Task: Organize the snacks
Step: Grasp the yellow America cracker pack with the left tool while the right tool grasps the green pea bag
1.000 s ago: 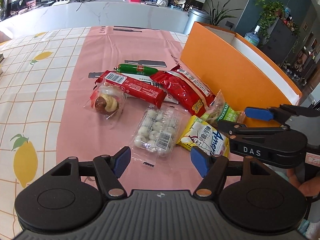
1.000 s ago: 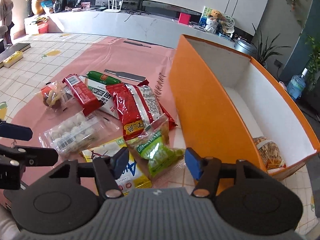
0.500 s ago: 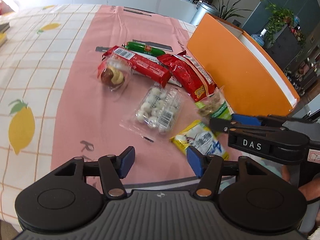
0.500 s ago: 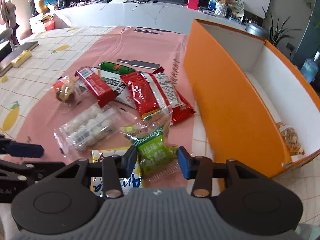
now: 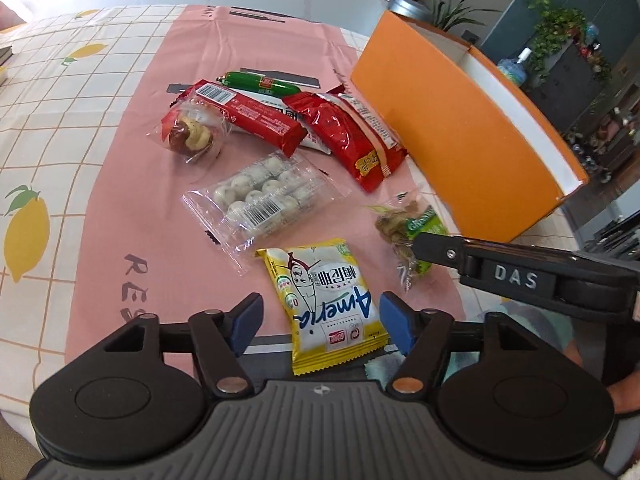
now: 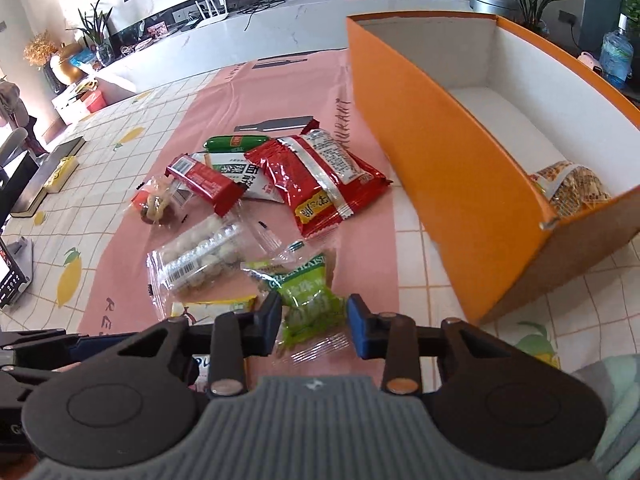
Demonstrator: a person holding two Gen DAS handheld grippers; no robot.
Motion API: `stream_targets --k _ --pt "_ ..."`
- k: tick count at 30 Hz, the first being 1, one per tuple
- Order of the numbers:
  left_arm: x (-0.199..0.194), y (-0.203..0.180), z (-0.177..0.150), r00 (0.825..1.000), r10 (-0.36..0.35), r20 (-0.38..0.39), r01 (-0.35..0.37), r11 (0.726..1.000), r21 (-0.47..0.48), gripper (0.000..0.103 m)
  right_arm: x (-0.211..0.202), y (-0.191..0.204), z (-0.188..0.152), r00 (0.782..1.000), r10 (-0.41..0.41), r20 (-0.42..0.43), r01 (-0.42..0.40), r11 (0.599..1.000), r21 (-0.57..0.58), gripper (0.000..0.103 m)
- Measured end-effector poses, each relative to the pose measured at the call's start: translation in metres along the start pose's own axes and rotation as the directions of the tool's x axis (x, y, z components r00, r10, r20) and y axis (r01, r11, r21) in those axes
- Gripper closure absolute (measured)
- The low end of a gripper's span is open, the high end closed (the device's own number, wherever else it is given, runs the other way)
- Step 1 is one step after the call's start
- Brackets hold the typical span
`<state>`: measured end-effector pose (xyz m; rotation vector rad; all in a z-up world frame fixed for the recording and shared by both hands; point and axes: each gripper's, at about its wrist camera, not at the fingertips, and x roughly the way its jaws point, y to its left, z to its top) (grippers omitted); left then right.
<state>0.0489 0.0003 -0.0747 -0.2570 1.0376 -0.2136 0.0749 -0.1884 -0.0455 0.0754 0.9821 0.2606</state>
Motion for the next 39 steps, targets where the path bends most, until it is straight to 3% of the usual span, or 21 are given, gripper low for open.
stream_targets --k 4,9,13,15,20,26,30,32,34,39 --pt "0.011 -0.019 -0.003 0.998 0.069 -0.004 -0.069 0.997 0.025 0.018 -0.001 -0.009 -0.005 1.0 -0.003 -0.003 0.003 1.0 -0.015 0.069" --pt "0.026 -0.035 -0.004 0.986 0.166 0.015 -0.166 0.984 0.058 0.018 -0.005 -0.015 -0.005 1.0 0.002 0.026 -0.001 1.0 -0.027 0.055" --pt "0.033 -0.04 -0.002 0.976 0.219 0.017 -0.219 0.972 0.084 0.019 -0.007 -0.018 0.0 0.998 0.033 0.06 -0.032 0.999 -0.021 0.055" --pt "0.034 -0.038 -0.003 0.974 0.227 0.013 -0.227 0.97 0.086 0.02 -0.007 -0.016 0.003 0.996 0.047 0.081 -0.044 0.998 -0.043 0.055" --pt "0.029 -0.033 -0.004 0.975 0.221 0.012 -0.221 0.971 0.09 0.034 0.002 -0.009 0.01 0.992 0.097 0.083 -0.09 0.992 -0.093 0.047" --pt "0.025 -0.027 -0.003 0.975 0.221 0.007 -0.221 0.971 0.094 0.038 0.021 -0.019 0.016 0.991 0.13 0.029 -0.13 0.991 -0.006 0.04" --pt "0.025 -0.025 -0.003 0.977 0.215 0.008 -0.215 0.972 0.097 0.038 0.033 -0.026 0.015 0.988 0.152 -0.02 -0.151 0.987 0.06 0.04" --pt "0.025 -0.025 -0.003 0.977 0.213 0.01 -0.213 0.972 0.1 0.038 0.035 -0.029 0.014 0.984 0.179 -0.023 -0.176 0.98 0.087 0.046" --pt "0.025 -0.025 -0.003 0.978 0.21 0.013 -0.21 0.972 0.101 0.038 0.034 -0.028 0.013 0.983 0.184 -0.022 -0.181 0.98 0.087 0.056" --pt "0.024 -0.025 -0.004 0.979 0.204 0.019 -0.205 0.973 0.104 0.038 0.033 -0.022 0.01 0.986 0.164 -0.019 -0.163 0.985 0.047 0.059"
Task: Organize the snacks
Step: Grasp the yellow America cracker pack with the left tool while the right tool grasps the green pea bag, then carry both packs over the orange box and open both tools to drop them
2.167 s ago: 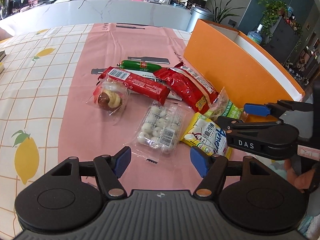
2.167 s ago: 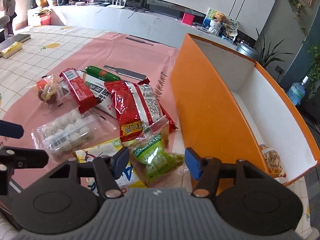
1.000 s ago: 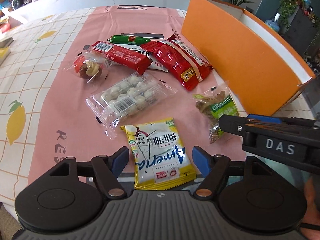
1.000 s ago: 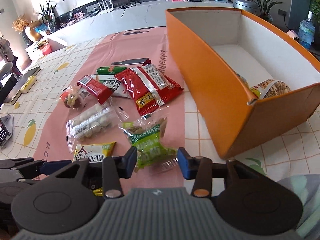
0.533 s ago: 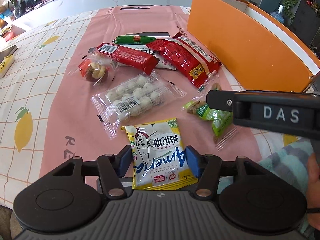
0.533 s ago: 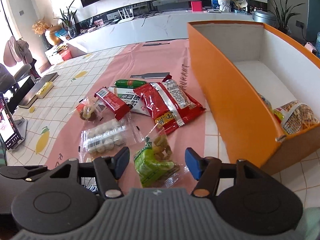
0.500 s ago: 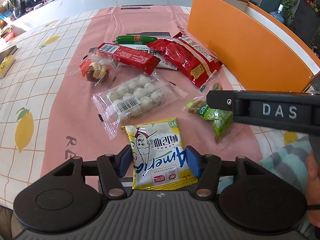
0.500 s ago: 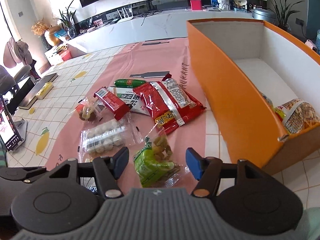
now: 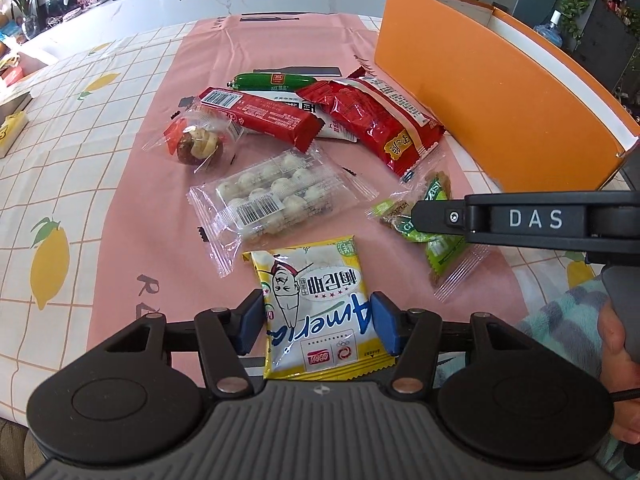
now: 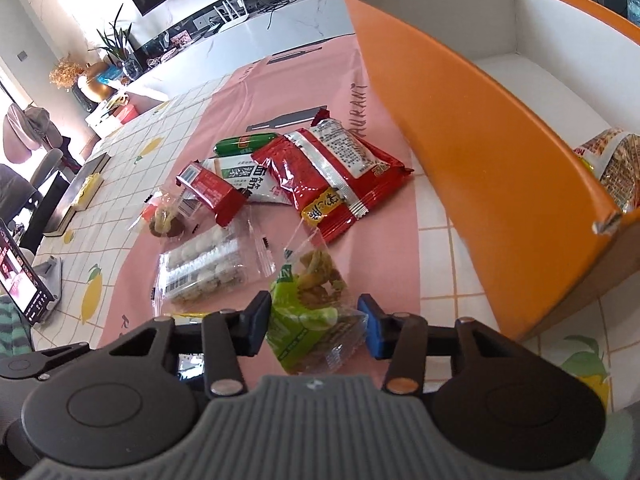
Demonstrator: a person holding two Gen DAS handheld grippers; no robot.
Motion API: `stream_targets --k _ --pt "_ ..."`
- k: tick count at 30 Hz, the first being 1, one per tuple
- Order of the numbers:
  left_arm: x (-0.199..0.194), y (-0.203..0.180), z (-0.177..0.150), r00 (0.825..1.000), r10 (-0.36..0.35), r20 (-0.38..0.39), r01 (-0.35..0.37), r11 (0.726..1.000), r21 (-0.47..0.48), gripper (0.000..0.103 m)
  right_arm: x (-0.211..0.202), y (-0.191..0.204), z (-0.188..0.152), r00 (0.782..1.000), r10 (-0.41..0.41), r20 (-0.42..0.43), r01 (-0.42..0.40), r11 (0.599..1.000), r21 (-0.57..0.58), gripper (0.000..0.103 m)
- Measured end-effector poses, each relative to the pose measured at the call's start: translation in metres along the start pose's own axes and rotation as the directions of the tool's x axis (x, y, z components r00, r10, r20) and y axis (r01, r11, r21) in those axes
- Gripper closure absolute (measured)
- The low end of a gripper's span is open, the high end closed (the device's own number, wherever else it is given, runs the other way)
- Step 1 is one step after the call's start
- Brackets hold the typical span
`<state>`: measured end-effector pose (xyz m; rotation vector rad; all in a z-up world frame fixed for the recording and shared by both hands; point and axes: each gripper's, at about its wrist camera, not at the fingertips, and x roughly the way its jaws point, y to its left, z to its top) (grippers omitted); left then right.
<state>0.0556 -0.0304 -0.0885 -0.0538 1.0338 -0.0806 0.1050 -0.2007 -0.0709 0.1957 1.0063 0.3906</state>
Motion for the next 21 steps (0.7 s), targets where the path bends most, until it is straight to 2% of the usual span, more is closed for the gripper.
stream_targets --k 10,21 --pt "-0.008 0.001 -0.003 1.0 -0.016 0.012 0.016 1.0 -0.011 0.04 -0.01 0.014 -0.007 0.999 -0.032 0.037 0.036 0.995 -0.088 0.067" --pt "-0.054 -0.007 -0.001 0.992 -0.044 0.117 0.044 0.999 0.004 0.04 -0.057 0.016 -0.013 0.992 -0.03 0.126 0.037 0.998 -0.056 0.068"
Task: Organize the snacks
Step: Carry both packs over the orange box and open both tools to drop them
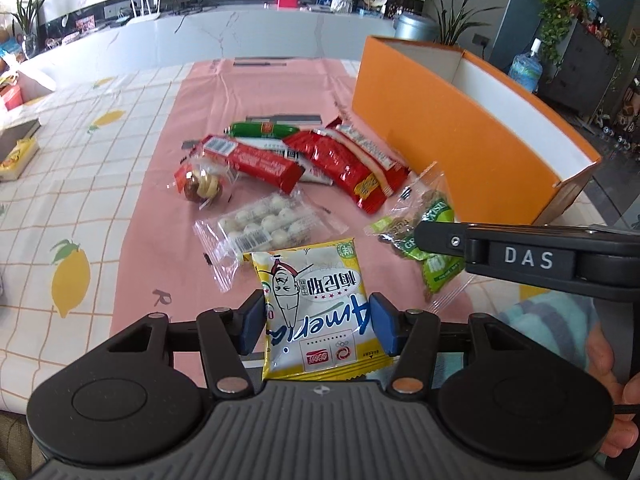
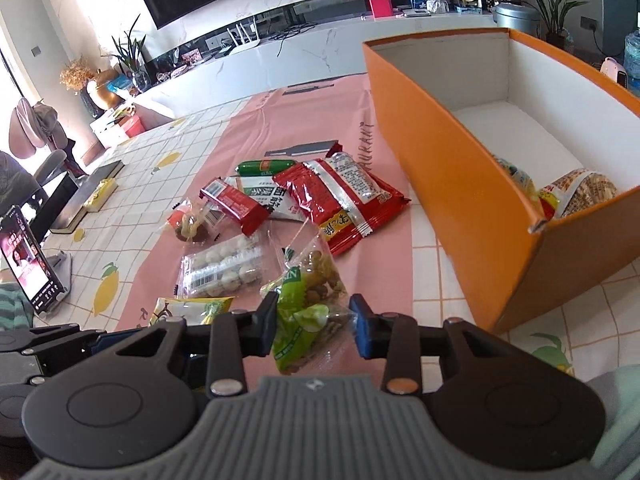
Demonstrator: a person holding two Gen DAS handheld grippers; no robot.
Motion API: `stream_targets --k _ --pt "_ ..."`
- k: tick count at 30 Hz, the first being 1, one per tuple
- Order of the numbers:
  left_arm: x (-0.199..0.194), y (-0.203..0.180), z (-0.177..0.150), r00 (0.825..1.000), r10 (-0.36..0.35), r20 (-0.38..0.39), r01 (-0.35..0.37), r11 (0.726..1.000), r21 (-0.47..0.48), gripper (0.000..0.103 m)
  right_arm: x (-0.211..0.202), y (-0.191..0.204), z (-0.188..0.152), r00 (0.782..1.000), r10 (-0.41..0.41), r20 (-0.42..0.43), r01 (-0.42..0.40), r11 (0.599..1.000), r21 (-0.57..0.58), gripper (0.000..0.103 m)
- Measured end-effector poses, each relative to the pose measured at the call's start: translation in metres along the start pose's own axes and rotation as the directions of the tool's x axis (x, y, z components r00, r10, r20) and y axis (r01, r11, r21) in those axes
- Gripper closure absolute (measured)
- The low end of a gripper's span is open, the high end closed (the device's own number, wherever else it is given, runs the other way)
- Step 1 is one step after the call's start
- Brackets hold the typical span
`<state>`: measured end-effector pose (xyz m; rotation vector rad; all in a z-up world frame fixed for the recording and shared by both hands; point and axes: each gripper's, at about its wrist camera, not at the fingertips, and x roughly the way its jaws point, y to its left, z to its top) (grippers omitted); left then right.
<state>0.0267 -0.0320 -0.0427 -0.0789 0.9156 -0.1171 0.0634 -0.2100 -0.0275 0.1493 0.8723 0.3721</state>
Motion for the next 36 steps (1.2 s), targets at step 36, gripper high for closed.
stream_targets --k 36 --pt "0.0 -0.155 0.153 0.959 -0.259 0.114 0.195 0.896 0.399 0.04 -0.104 -0.113 0.116 0.964 -0.22 0.149 0.239 0.963 -0.124 0.068"
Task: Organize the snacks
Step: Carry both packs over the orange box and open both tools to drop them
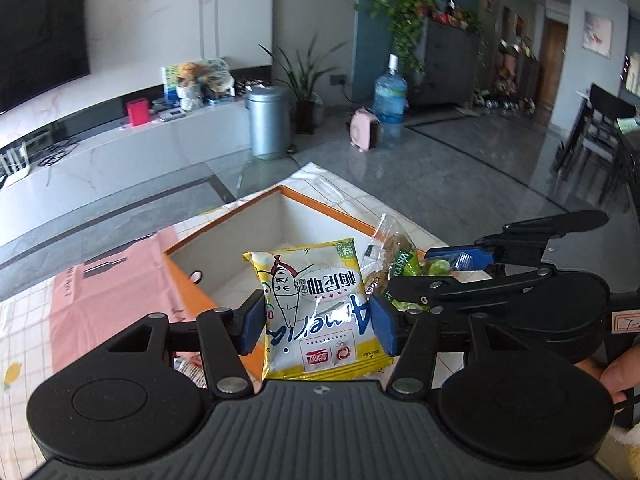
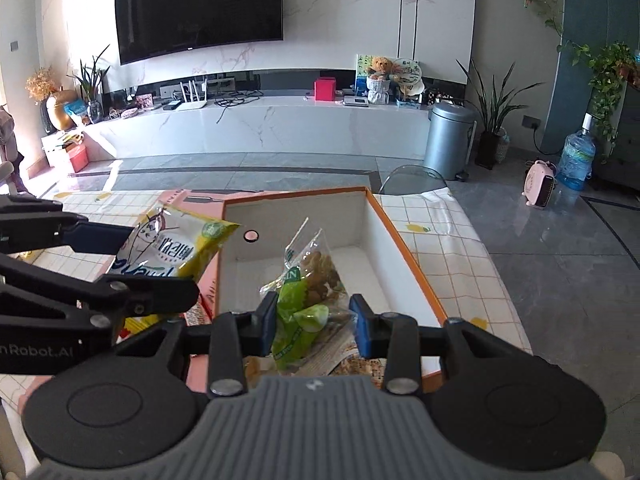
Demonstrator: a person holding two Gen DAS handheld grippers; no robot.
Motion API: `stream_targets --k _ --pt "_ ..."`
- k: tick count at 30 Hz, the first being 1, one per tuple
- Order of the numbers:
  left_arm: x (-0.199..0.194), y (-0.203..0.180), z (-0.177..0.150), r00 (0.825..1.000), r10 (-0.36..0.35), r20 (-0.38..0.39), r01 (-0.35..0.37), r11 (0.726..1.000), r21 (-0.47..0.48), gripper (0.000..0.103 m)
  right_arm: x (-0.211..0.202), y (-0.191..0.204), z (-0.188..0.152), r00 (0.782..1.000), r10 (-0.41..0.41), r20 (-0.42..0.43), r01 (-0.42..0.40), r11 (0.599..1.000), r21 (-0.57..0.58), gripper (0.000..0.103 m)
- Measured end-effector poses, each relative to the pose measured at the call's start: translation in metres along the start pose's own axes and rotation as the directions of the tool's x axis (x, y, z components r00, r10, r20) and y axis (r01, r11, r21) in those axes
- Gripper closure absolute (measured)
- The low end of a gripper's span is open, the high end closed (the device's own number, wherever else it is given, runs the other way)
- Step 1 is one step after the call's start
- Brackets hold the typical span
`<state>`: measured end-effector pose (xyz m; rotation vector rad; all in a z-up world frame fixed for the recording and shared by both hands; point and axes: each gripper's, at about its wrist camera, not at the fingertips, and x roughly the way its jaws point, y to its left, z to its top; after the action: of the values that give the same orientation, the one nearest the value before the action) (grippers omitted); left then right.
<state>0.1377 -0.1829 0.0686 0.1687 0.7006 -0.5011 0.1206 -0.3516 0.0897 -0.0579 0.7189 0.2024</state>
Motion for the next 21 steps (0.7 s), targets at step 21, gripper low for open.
stream_targets --k 21 --pt "0.127 0.005 -0.001 0.96 0.044 -0.277 0.035 0.961 0.273 0.04 0.136 -0.024 0.005 0.971 -0.079 -0.227 0.017 0.964 -0.266 0.067"
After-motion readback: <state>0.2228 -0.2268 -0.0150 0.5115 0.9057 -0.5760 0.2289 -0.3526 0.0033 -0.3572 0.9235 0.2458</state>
